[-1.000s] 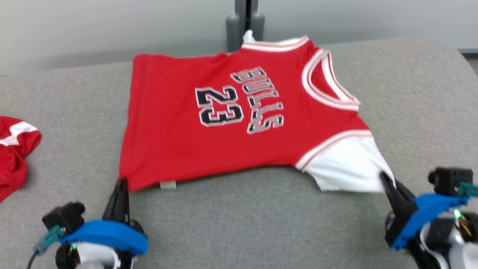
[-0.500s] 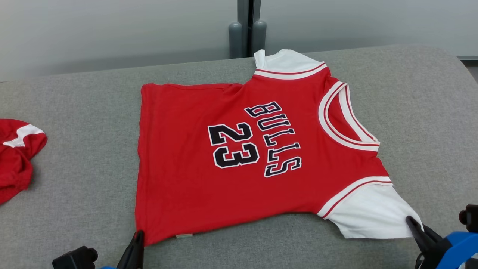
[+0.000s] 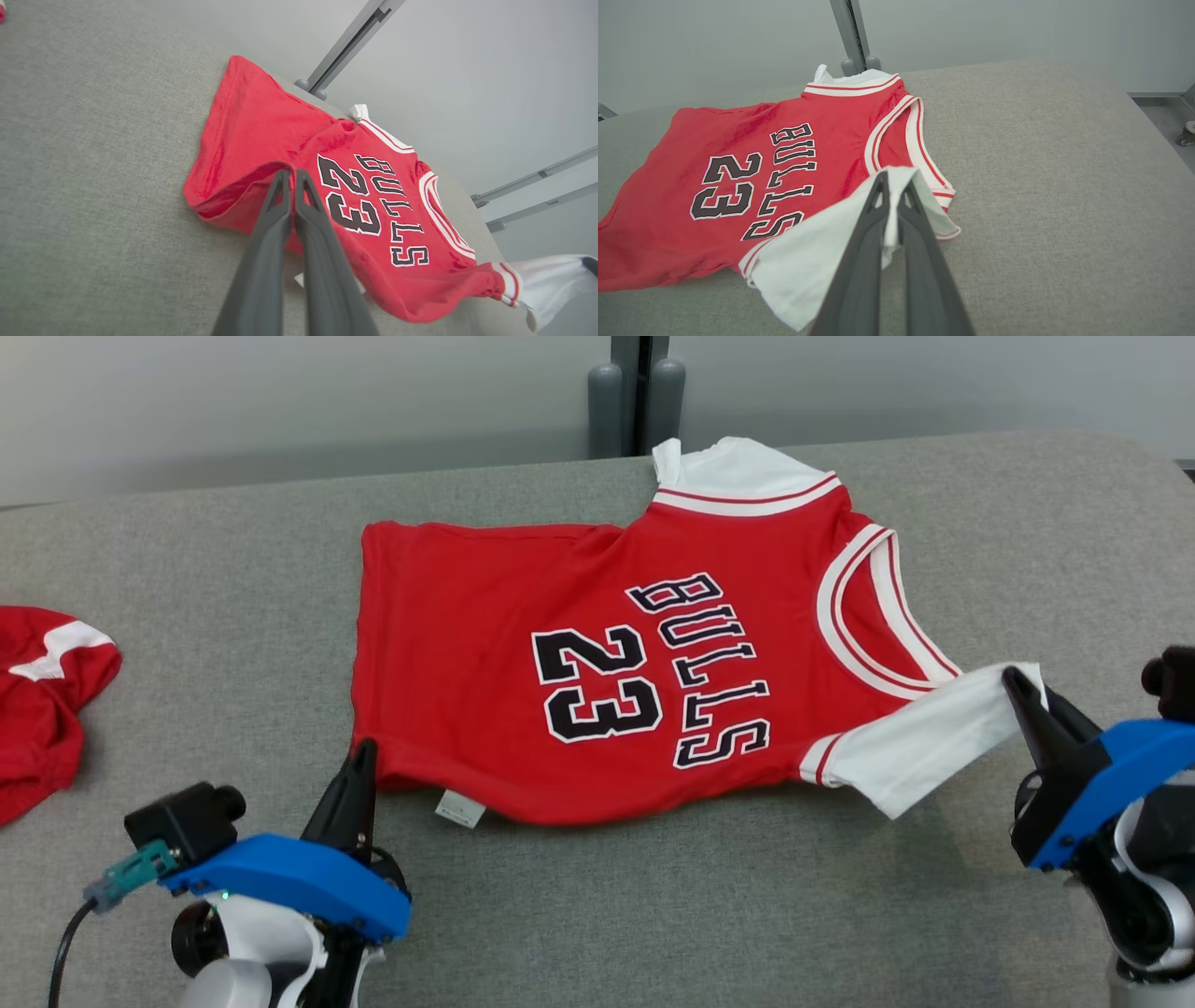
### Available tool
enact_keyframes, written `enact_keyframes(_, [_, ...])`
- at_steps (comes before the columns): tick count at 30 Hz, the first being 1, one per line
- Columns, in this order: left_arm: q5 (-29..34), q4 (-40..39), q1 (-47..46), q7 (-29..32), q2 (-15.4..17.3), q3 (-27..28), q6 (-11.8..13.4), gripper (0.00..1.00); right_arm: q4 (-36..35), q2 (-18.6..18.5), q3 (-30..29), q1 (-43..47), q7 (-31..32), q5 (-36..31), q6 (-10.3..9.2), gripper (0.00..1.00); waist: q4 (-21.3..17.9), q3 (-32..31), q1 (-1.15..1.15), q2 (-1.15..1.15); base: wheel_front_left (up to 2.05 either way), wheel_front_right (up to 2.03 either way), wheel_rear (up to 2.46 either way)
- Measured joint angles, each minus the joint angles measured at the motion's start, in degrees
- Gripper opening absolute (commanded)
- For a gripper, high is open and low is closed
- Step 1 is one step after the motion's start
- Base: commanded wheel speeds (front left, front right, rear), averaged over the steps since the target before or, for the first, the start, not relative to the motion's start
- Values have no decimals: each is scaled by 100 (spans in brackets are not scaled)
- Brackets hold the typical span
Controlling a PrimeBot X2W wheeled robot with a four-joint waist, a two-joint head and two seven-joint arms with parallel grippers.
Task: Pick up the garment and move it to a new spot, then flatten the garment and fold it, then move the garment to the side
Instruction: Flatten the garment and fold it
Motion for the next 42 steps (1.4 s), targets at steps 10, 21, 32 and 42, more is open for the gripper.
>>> enact_keyframes(10, [202, 1439, -1287, -38, -126, -38, -43, 0, 1170, -116, 161, -1252, -89, -154, 0, 0, 56, 497, 1, 0, 0, 0, 0])
enact_keyframes(21, [242, 2130, -1774, -270, -260, -98, -299, 100, 2079, -255, 430, -2026, -1038, 93, 0, 100, 200, 767, 1, 0, 0, 0, 0])
enact_keyframes(32, [1031, 2312, -1345, -884, 33, -646, -468, 100, 2202, -304, 197, -1465, -1202, 215, 0, 100, 274, 395, 0, 0, 0, 0, 0])
enact_keyframes(42, [1428, 3020, -1529, -771, 93, -923, -208, 100, 2240, -135, -198, -1077, -1254, -224, 0, 100, 91, 553, 0, 0, 0, 0, 0])
